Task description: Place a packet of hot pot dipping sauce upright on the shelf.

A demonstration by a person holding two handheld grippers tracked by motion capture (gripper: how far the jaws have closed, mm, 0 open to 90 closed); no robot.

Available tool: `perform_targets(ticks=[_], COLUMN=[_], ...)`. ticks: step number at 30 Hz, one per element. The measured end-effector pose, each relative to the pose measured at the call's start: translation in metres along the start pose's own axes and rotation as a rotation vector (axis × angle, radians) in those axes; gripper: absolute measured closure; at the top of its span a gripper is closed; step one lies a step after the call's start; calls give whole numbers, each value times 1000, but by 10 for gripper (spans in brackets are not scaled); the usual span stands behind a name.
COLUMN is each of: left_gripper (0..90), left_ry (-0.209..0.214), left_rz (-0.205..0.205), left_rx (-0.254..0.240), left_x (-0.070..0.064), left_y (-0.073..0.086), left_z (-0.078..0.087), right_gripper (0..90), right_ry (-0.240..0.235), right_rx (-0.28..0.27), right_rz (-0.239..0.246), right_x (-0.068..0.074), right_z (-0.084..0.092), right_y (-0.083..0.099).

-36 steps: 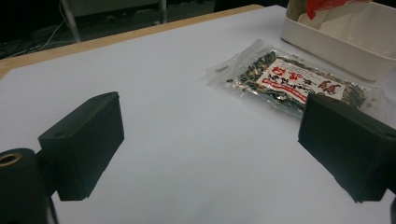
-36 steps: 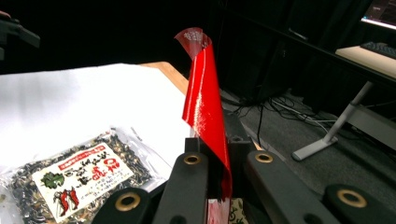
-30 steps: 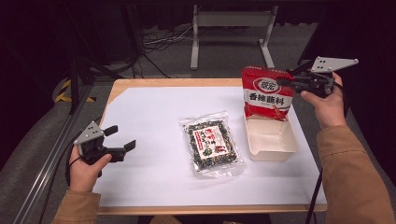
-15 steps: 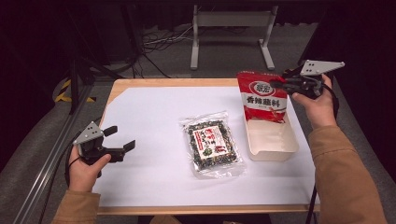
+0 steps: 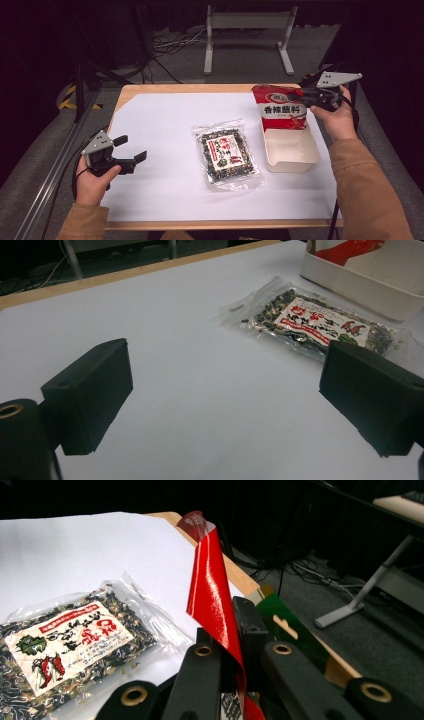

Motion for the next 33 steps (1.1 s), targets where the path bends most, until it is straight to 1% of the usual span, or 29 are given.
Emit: perform_targets(ticks=[3,5,7,9,11,12,14,15,16,19,20,23,24,25,26,28,29,31,32,33], left_gripper=[75,75,75,75,74,74,75,74,74,74,74,74,74,74,74,74,74,74,74,74], left_ry=[1,5,5,5,5,6,6,6,5,5,6,6,7,7,6,6,6,7,7,8], left_rz=[1,6,5,3,4,4,5,5,6,3,2,2,4,5,5,5,5,6,1,5], left_rx=[3,5,6,6,5,5,4,4,3,5,5,5,5,4,4,5,7,7,7,8], left_x=[0,-1,-1,-1,-1,-1,-1,-1,-1,-1,-1,-1,-1,-1,-1,-1,-1,-1,-1,-1], left_y=[0,1,1,1,1,1,1,1,1,1,1,1,1,1,1,1,1,2,1,1], left_z=[-1,-1,-2,-3,-3,-2,-2,-2,-2,-3,-3,-3,-3,-3,-3,-3,-3,-4,-4,-4], right_gripper=[883,881,881,882,881,877,829,780,759,669,617,521,519,538,580,618,638,718,730,730], right_ry=[24,36,44,64,70,70,68,77,85,90,97,152,161,160,154,154,162,180,187,189], right_rx=[19,17,17,39,53,50,36,26,18,6,0,37,42,50,80,126,148,185,195,209], right_rz=[-23,-51,-68,-86,-107,-118,-145,-168,-185,-202,-216,-216,-226,-229,-231,-215,-206,-204,-206,-208], right_x=[-4,-7,-9,-11,-13,-14,-14,-15,-16,-16,-16,-18,-19,-20,-19,-18,-18,-18,-18,-19], right_z=[0,1,2,2,1,1,1,1,1,1,1,1,1,2,1,0,0,-1,0,-1], right_y=[7,13,17,21,26,27,29,30,30,33,33,38,40,43,48,55,59,66,67,69])
Point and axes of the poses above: each handheld gripper's, and its own axes: z roughly backward along the jaws, y roughly out of its underside, x roughly to its left, the point moved 5 cm from there along -z, roughly forward along the jaws, and after that the axes turned 10 degrees about -z, right-handed, at the moved point
